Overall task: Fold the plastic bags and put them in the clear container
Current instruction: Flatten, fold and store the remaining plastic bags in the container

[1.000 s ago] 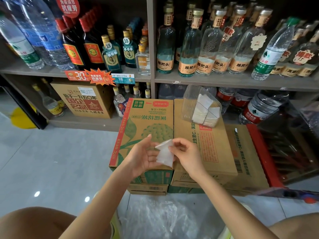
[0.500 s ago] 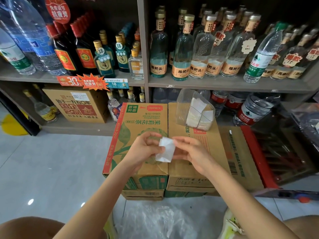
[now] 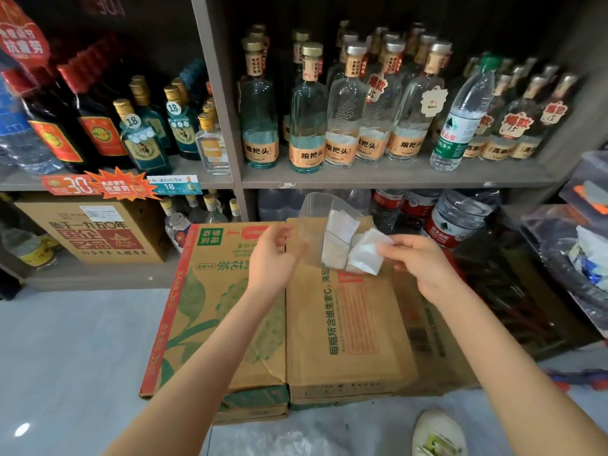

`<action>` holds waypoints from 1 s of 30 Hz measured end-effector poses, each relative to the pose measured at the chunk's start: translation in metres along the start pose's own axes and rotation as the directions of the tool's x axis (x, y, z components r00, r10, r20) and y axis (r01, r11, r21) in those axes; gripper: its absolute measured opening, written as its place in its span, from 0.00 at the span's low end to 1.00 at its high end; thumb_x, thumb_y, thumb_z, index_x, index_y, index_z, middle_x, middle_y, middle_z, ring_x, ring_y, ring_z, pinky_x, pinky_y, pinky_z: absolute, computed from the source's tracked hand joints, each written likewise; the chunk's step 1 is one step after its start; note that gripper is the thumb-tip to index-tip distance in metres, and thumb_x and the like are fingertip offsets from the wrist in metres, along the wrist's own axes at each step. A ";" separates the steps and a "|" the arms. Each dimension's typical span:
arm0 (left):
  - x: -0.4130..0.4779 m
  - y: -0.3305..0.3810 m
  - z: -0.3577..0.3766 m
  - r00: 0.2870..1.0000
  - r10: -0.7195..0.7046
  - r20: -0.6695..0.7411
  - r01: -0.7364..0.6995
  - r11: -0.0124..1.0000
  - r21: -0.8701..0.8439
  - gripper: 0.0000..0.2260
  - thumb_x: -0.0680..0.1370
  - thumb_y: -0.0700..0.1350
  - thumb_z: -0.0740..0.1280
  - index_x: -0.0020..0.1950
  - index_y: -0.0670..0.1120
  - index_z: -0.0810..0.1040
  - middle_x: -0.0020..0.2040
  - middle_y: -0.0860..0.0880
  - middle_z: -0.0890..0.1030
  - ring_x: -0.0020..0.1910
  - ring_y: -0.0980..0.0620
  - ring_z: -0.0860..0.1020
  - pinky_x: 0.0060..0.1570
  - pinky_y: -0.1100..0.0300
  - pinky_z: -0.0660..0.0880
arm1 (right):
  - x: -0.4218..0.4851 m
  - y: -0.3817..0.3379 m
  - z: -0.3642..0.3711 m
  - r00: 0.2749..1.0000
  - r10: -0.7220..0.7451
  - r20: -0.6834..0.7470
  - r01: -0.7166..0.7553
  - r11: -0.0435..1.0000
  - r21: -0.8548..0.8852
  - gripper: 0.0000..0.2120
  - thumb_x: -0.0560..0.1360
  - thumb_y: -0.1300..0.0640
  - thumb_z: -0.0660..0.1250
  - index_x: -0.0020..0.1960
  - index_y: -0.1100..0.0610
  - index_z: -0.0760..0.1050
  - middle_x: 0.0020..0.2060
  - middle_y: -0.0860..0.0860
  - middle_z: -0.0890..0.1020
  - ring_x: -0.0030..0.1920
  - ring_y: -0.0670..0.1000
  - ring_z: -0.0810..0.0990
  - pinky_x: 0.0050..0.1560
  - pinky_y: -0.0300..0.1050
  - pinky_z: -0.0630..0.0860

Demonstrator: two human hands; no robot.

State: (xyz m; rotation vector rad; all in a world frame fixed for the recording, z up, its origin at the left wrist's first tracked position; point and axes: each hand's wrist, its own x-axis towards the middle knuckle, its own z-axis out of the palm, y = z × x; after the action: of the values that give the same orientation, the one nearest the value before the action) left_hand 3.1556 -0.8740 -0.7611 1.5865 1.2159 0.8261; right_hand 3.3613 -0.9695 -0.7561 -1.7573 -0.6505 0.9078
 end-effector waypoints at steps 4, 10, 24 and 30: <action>0.031 0.006 0.017 0.995 -0.017 0.098 0.011 0.998 0.056 0.28 0.75 0.55 0.71 0.73 0.55 0.66 0.70 0.52 0.71 0.69 0.50 0.68 0.66 0.53 0.67 | 0.040 0.003 -0.003 1.000 0.010 -0.021 -0.012 0.994 -0.108 0.13 0.72 0.61 0.72 0.56 0.60 0.80 0.51 0.52 0.82 0.54 0.52 0.78 0.45 0.42 0.70; 0.040 0.001 0.030 0.977 -0.024 0.212 0.049 0.992 -0.113 0.34 0.74 0.51 0.73 0.76 0.59 0.60 0.74 0.53 0.66 0.73 0.51 0.63 0.68 0.55 0.63 | 0.070 0.015 0.008 0.996 0.020 -0.087 -0.028 0.995 -0.097 0.15 0.70 0.62 0.74 0.56 0.61 0.80 0.52 0.54 0.82 0.52 0.51 0.78 0.45 0.39 0.72; 0.017 -0.019 0.021 0.982 0.063 0.180 -0.031 0.984 -0.176 0.35 0.72 0.46 0.74 0.71 0.64 0.59 0.74 0.57 0.65 0.70 0.60 0.65 0.71 0.54 0.64 | 0.033 0.041 0.014 0.798 -0.598 -0.079 0.404 0.627 -0.666 0.14 0.69 0.49 0.75 0.54 0.47 0.81 0.54 0.48 0.75 0.55 0.51 0.72 0.53 0.45 0.60; 0.018 -0.018 0.022 0.982 0.072 0.172 -0.041 0.983 -0.178 0.35 0.72 0.45 0.74 0.71 0.64 0.59 0.73 0.57 0.66 0.65 0.65 0.67 0.71 0.54 0.64 | 0.038 0.025 0.015 0.947 -0.317 0.045 0.209 0.505 -0.837 0.22 0.68 0.38 0.71 0.61 0.39 0.76 0.75 0.50 0.61 0.73 0.55 0.59 0.68 0.52 0.53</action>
State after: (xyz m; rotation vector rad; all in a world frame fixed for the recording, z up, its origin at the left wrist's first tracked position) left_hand 3.1743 -0.8619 -0.7854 1.5234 0.9493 0.7863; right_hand 3.3711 -0.9407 -0.7936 -2.4226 -1.4055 0.2277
